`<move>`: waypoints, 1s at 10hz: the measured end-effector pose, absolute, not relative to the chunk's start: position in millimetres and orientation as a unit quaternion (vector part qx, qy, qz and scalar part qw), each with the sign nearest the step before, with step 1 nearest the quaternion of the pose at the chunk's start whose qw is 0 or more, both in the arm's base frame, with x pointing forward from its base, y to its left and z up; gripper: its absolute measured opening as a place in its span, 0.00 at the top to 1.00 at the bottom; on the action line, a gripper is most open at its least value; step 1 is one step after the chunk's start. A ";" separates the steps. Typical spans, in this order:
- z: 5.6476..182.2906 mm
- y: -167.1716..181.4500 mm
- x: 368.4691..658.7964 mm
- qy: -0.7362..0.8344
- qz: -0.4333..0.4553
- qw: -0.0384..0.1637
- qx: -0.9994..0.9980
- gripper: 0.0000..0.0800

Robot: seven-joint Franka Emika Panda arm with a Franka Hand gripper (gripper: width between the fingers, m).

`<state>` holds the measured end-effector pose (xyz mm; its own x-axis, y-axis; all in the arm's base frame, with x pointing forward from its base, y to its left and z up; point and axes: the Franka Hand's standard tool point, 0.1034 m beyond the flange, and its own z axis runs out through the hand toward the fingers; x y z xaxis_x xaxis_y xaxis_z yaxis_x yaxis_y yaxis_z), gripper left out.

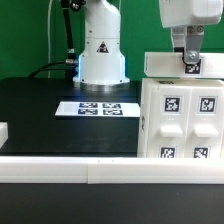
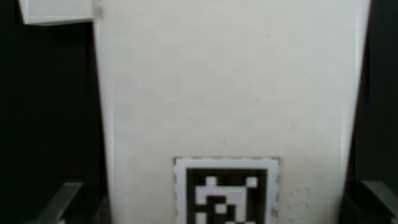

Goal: Assemble cabinet

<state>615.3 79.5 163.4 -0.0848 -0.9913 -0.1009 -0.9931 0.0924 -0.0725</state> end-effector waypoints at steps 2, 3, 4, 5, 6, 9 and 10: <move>163.9 82.6 616.1 0.759 0.012 0.067 -0.648 0.19; 164.0 84.2 616.0 0.758 0.014 0.069 -0.648 0.19; 165.2 84.5 616.0 0.750 0.013 0.070 -0.657 0.04; 170.2 85.5 617.1 0.741 0.011 0.076 -0.667 0.01; 175.6 87.6 617.7 0.737 0.012 0.083 -0.671 0.01; 190.6 93.0 621.4 0.738 0.017 0.106 -0.666 0.00; 189.5 93.1 621.1 0.725 0.015 0.106 -0.680 0.00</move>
Offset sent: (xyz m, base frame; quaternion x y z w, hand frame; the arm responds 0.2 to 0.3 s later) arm 0.0000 0.0000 0.0000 0.0000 0.0000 0.0000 1.0000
